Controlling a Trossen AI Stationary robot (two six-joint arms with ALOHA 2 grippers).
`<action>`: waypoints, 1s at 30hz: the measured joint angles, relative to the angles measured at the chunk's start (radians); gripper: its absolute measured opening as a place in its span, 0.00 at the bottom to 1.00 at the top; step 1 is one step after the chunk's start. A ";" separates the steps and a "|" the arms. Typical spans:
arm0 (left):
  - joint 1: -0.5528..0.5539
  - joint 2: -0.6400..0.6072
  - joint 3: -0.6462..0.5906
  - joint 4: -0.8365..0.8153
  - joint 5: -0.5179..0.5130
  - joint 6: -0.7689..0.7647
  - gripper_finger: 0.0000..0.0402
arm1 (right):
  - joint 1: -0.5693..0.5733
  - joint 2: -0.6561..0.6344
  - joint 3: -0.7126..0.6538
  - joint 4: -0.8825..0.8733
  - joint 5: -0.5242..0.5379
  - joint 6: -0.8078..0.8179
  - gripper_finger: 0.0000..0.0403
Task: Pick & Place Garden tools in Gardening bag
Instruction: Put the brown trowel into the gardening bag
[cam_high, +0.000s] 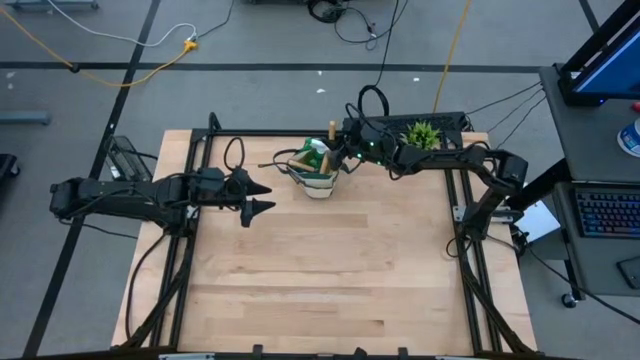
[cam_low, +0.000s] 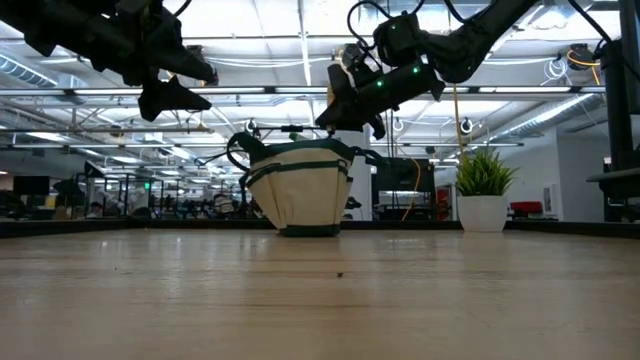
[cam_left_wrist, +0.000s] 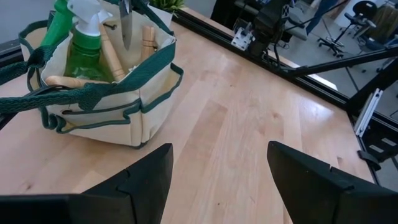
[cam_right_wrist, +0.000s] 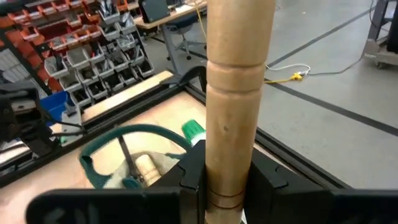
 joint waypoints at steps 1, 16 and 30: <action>0.000 0.000 0.000 0.000 0.000 0.000 0.66 | 0.003 0.000 0.000 0.005 0.001 -0.001 0.14; 0.000 0.000 0.001 -0.006 0.000 0.008 0.66 | 0.015 -0.001 0.000 -0.047 0.026 0.071 0.17; 0.000 0.000 0.001 -0.028 0.009 0.005 0.66 | 0.037 -0.001 0.000 -0.078 0.027 0.058 0.24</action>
